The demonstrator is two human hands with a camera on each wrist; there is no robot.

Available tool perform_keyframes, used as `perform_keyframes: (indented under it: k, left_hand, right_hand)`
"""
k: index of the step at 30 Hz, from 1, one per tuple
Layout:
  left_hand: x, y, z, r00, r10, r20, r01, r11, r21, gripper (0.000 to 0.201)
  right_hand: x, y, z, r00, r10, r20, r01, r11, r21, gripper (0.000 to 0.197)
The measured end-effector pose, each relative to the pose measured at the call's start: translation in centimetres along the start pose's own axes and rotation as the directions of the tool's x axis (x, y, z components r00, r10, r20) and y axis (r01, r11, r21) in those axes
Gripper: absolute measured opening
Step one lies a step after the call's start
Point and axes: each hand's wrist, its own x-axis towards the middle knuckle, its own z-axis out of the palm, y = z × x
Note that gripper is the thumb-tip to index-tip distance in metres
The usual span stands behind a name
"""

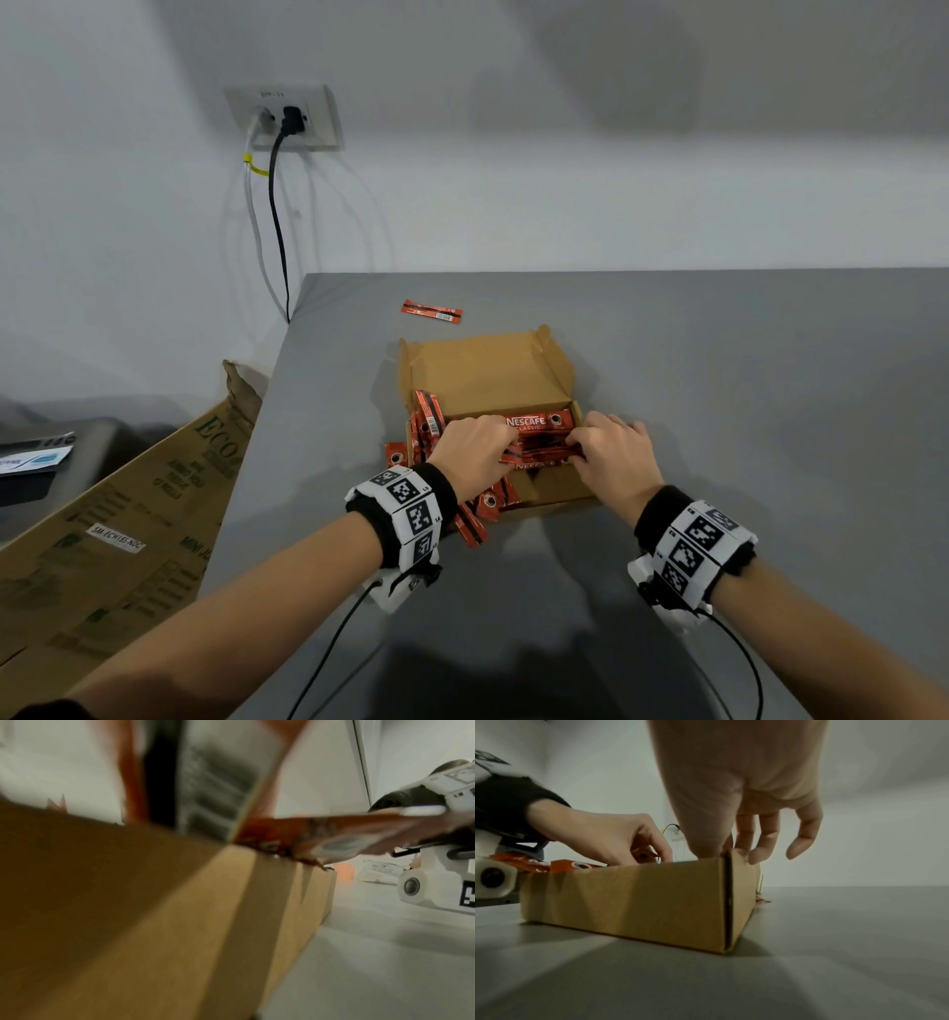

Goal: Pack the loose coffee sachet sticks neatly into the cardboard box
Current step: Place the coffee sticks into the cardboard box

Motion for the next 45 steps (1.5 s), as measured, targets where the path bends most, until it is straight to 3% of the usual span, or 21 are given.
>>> perform_keyframes:
  k: [9,11,14,18,20,24,27,29,33,35,37,40,42,45]
  left_hand:
    - [-0.6,0.1,-1.0,0.999,0.022,-0.041,-0.024,0.999,-0.04,0.027]
    - [-0.7,-0.2,-2.1,0.995,-0.008,-0.103,-0.005,0.992,-0.124,0.02]
    - [-0.7,-0.6,-3.6,0.987,-0.054,-0.153,0.016,0.97,-0.243,0.008]
    - [-1.0,-0.1,-4.2,0.987,-0.062,-0.15,0.01,0.945,-0.328,0.03]
    - [-1.4,0.1,-4.1,0.986,-0.072,-0.148,0.014,0.934,-0.357,0.039]
    - [-1.7,0.3,-3.8,0.988,-0.065,-0.142,-0.006,0.892,-0.452,0.042]
    - [-1.7,0.6,-3.8,0.98,-0.05,-0.194,-0.074,0.812,-0.579,0.04]
    - [-1.8,1.0,-3.8,0.984,-0.03,-0.174,-0.094,0.747,-0.658,0.035]
    - [-2.3,1.0,-3.6,0.983,-0.075,-0.168,-0.071,0.689,-0.722,0.016]
    - [-2.4,0.5,-3.6,0.989,-0.103,-0.103,-0.013,0.64,-0.768,0.018]
    - [-2.5,0.0,-3.8,0.996,-0.083,-0.023,0.04,0.677,-0.734,0.022]
    - [-2.5,-0.2,-3.8,0.998,-0.061,-0.015,0.034,0.737,-0.675,0.025]
    - [-2.6,-0.3,-3.6,0.994,-0.08,-0.075,0.013,0.761,-0.648,0.033]
    - [-2.9,-0.3,-3.1,0.978,-0.058,-0.203,-0.077,0.796,-0.6,0.034]
  right_hand:
    - [-0.3,0.1,-0.6,1.0,-0.012,-0.023,0.013,1.0,0.021,0.028]
    - [-0.4,0.3,-1.3,0.998,-0.028,-0.054,0.03,0.999,0.043,0.032]
    - [-0.4,0.3,-1.8,0.996,-0.088,-0.002,0.088,0.996,-0.026,0.033]
    - [-0.3,0.2,-1.3,0.99,-0.122,0.072,0.126,0.99,-0.056,0.029]
    - [-0.3,0.2,-1.1,0.994,-0.104,0.018,0.104,0.994,0.015,0.028]
    - [-0.6,-0.3,-1.7,0.964,-0.068,-0.258,0.14,0.951,0.274,0.036]
    - [-0.6,-1.4,-2.7,0.956,-0.1,-0.274,0.23,0.836,0.499,0.05]
    - [-0.4,-1.9,-3.0,0.946,-0.173,-0.272,0.307,0.745,0.593,0.043]
    - [0.3,-1.9,-2.8,0.866,-0.185,-0.465,0.449,0.697,0.559,0.014]
    - [0.1,-1.5,-2.4,0.805,-0.213,-0.553,0.516,0.71,0.478,0.008]
    - [-0.1,-1.1,-1.6,0.775,-0.274,-0.57,0.563,0.71,0.424,0.01]
    - [-0.4,-0.7,-1.0,0.787,-0.325,-0.525,0.575,0.695,0.432,0.011]
    - [-0.7,-0.8,-1.3,0.79,-0.348,-0.504,0.584,0.678,0.446,0.008]
    - [-0.8,-0.6,-1.8,0.866,-0.309,-0.394,0.489,0.692,0.531,0.035]
